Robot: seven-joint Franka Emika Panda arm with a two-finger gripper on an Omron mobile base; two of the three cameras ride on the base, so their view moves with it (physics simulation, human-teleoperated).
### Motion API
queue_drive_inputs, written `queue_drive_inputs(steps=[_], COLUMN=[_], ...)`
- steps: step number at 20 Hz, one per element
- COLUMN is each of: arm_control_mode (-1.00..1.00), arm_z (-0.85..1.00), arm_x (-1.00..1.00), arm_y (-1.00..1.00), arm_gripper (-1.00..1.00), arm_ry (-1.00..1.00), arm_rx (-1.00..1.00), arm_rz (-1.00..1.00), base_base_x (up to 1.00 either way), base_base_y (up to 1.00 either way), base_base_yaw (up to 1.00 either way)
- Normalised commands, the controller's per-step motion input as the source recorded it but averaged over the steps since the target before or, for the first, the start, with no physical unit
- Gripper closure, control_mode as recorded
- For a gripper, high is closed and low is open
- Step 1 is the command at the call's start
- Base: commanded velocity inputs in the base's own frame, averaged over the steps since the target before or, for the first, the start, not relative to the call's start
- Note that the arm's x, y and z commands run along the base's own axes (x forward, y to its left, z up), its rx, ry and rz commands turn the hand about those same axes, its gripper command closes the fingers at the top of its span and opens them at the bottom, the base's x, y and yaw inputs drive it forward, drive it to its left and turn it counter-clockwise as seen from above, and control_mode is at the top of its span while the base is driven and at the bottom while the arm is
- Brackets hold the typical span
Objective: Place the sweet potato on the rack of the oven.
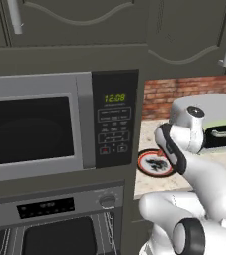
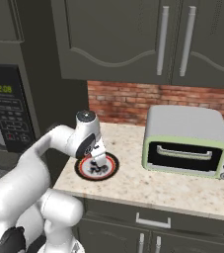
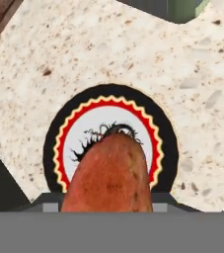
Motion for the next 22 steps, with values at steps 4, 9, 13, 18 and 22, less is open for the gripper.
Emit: queue_drive_inputs(steps=[4,9,13,18,22], arm_control_mode=[-1.00,-1.00,-1.00,-1.00,1.00], arm_z=[1.00,0.80,0.05,0.00,0.00], arm_x=[-0.70,-0.60,-0.19,0.00,0.00], arm_y=[-0.01,-0.03,-0.01,0.00,0.00], arm_gripper=[1.00,1.00,1.00,1.00,1.00], arm_ry=[0.03,0.02,0.00,0.00,0.00], arm_rx=[0.00,0.00,0.00,0.00,0.00], arm_rz=[0.00,0.00,0.00,0.00,0.00], base_base_x=[0.00,0.00,0.00,0.00,0.00], base_base_y=[0.00,0.00,0.00,0.00,0.00], base_base_yaw=[0.00,0.00,0.00,0.00,0.00])
